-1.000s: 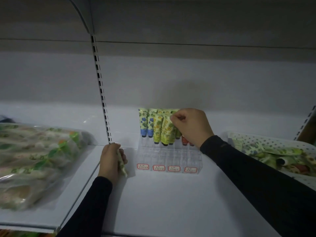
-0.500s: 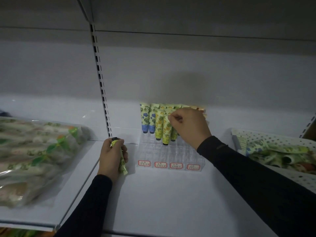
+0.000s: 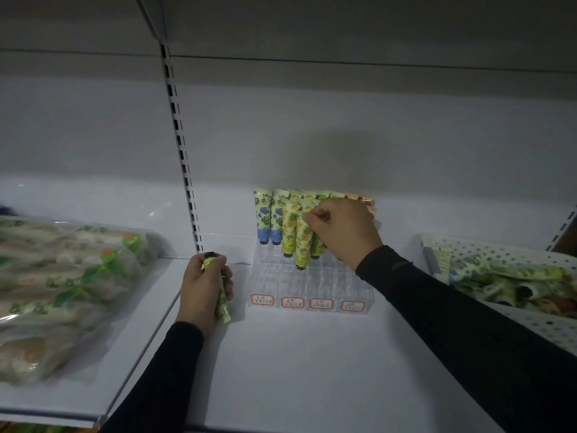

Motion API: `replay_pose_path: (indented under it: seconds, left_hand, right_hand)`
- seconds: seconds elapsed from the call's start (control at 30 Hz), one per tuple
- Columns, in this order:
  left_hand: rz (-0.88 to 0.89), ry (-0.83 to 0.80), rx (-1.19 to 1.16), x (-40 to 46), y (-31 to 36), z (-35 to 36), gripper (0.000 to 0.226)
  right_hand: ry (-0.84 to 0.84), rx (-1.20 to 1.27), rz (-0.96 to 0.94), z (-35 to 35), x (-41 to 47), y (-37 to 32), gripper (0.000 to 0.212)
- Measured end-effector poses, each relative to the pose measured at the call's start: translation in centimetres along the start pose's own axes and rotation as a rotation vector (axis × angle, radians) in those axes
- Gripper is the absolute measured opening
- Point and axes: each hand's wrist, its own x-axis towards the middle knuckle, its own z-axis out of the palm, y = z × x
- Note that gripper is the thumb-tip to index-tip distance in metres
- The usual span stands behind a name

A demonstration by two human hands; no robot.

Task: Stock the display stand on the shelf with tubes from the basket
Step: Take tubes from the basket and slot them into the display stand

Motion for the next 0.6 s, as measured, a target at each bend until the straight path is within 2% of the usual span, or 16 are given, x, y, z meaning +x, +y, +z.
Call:
replay_pose_path:
  seconds: [0.6]
  left_hand:
    - [0.042,-0.038,0.022,-0.23,0.15,-0.11,0.01]
  right_hand:
    - [-0.046,-0.059,-0.016,0.1,0.4,-0.12,0.025]
